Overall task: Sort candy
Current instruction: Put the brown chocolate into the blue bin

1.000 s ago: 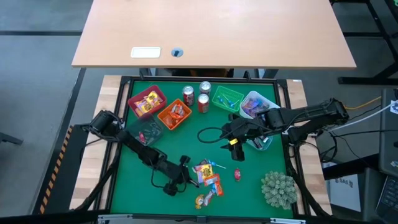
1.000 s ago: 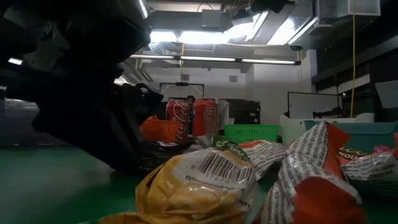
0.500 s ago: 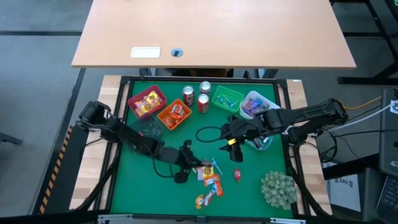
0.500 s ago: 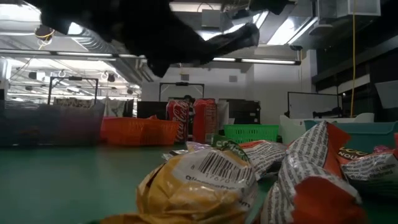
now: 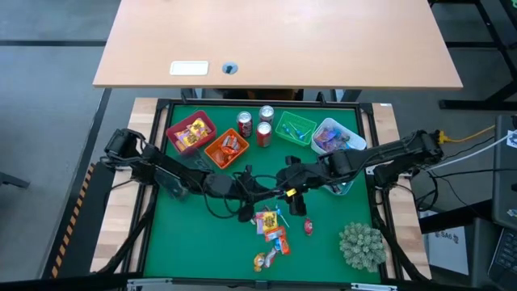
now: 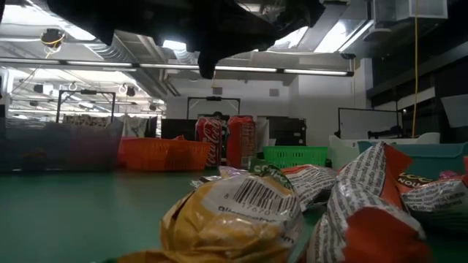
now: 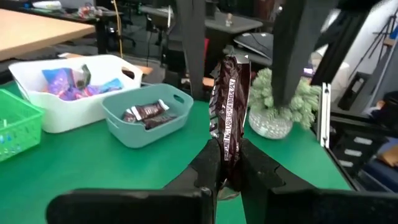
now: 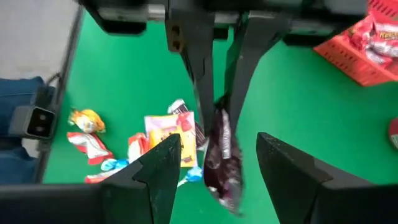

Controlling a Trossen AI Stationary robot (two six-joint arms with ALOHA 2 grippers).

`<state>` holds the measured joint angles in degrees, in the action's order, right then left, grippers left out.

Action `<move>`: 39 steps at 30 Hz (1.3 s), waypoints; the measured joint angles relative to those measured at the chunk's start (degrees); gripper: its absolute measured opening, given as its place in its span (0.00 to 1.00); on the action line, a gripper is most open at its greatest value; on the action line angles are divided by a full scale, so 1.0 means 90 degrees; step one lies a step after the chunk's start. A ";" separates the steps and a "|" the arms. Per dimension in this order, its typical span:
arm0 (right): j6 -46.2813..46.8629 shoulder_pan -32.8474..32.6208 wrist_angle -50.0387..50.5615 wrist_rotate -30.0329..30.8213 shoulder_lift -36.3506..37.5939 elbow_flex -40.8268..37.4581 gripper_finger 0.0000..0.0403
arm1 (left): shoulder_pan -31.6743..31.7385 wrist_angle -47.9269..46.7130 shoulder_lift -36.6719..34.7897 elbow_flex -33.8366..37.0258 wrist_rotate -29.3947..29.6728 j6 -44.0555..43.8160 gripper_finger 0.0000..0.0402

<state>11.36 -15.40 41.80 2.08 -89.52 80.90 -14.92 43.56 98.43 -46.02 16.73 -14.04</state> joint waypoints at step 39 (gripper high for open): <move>-0.0013 0.0005 0.0555 0.0030 -0.0165 0.0005 0.11 | 0.0000 0.0145 -0.0005 -0.0005 0.0002 0.0107 0.20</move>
<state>11.25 -15.35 46.80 2.35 -91.00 80.94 -14.91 44.86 98.39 -46.06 16.75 -13.08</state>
